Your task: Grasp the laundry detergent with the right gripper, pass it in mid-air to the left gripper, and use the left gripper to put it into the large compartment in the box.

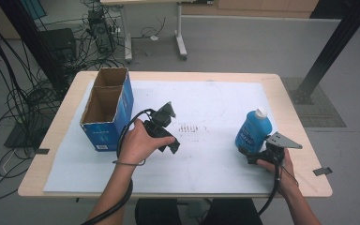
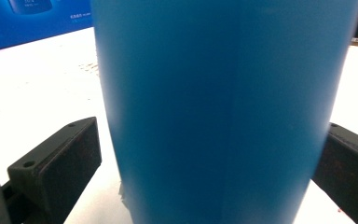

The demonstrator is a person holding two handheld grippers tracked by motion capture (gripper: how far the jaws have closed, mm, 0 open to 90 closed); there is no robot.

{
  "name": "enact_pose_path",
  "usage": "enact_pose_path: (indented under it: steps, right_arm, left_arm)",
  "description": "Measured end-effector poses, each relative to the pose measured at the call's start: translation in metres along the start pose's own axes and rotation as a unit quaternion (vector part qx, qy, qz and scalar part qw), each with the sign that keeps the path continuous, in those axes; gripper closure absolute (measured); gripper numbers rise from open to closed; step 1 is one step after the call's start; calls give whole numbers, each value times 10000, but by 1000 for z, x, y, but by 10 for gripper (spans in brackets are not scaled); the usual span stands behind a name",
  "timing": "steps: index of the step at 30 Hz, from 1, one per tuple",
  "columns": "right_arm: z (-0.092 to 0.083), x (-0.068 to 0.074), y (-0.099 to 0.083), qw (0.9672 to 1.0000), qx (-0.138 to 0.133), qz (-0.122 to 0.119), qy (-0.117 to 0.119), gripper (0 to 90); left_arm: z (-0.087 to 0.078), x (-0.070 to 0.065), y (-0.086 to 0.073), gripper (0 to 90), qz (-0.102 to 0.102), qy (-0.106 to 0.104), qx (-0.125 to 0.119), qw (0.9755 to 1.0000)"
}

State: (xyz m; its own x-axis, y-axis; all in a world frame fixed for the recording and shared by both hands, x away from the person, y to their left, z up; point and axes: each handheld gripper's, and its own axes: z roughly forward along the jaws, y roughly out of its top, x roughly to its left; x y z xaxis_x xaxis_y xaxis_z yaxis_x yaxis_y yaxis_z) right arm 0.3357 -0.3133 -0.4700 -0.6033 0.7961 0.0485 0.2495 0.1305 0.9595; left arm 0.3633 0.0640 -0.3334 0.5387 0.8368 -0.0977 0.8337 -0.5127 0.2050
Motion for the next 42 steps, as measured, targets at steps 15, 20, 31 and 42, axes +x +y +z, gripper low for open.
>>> enact_pose_path:
  steps: [15, 20, 31, 42]
  right_arm:
    - [0, 0, 0, 10000, -25, -8, -8, 0]
    - [0, 0, 0, 10000, -29, -6, -10, 0]
    - [0, 0, 0, 10000, -32, 1, -15, 1]
    - [0, 0, 0, 10000, -48, -3, -48, 1]
  left_arm:
    - [-1, -1, 0, 99, 6, 0, -6, 10000]
    - [-1, -1, 1, 99, 3, 1, -8, 10000]
    - [-1, -1, 1, 99, 10, 1, -1, 10000]
    - [-1, 0, 2, 100, 24, 1, -11, 10000]
